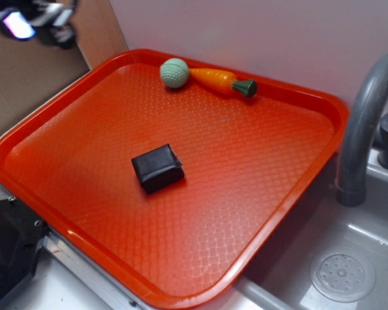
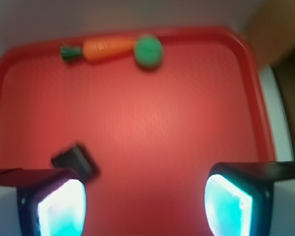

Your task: Grab the green ball.

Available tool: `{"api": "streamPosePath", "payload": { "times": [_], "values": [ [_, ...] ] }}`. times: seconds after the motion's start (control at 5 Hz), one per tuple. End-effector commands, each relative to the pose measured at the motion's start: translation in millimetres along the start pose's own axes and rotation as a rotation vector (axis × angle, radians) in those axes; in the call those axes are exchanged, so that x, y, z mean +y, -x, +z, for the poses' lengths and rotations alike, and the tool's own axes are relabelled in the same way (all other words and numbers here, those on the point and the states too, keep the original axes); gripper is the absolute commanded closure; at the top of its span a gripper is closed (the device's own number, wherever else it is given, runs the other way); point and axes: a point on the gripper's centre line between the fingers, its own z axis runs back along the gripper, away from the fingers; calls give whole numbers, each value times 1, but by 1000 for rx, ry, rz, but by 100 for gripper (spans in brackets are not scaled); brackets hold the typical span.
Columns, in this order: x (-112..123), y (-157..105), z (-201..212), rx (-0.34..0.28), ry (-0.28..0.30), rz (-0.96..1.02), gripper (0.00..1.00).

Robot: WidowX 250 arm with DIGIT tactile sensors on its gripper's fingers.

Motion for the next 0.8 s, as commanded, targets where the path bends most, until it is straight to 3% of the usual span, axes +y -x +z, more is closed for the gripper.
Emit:
{"api": "streamPosePath", "payload": {
  "times": [0.0, 0.2, 0.4, 0.6],
  "values": [
    [23, -88, -51, -56, -24, -4, 0],
    [32, -106, -66, -52, -29, -17, 0],
    [38, -118, -75, -67, -77, -111, 0],
    [38, -125, -81, -74, -61, -128, 0]
  ]
}}
